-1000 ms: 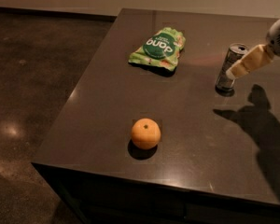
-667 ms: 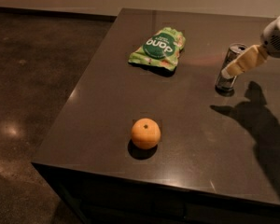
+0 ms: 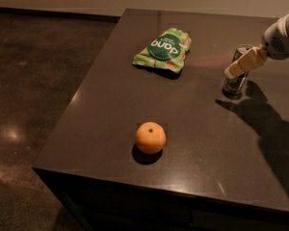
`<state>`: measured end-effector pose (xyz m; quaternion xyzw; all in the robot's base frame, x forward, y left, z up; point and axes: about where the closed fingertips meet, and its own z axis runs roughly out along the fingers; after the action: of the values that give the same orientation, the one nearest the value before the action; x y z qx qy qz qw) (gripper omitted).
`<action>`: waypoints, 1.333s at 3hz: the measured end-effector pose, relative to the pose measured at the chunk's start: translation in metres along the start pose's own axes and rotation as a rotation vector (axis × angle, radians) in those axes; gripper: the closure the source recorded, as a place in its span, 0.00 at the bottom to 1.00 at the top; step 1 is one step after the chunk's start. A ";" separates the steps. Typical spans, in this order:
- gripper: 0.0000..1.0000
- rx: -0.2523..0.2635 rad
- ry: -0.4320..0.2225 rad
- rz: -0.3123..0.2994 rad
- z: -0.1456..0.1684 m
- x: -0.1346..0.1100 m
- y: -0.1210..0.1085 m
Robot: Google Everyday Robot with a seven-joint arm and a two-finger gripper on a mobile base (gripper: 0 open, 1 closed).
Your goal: Pick redbull can
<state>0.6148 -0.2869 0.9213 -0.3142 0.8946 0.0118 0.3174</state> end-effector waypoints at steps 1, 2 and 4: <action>0.42 -0.024 -0.014 -0.002 0.004 -0.005 0.003; 0.64 -0.050 -0.032 -0.016 -0.001 -0.013 0.009; 1.00 -0.143 -0.070 -0.118 -0.033 -0.061 0.040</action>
Offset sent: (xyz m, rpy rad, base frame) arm -0.0006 0.0232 0.0194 0.0624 -0.0106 0.0800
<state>0.6105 -0.2286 0.9755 -0.3878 0.8598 0.0676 0.3254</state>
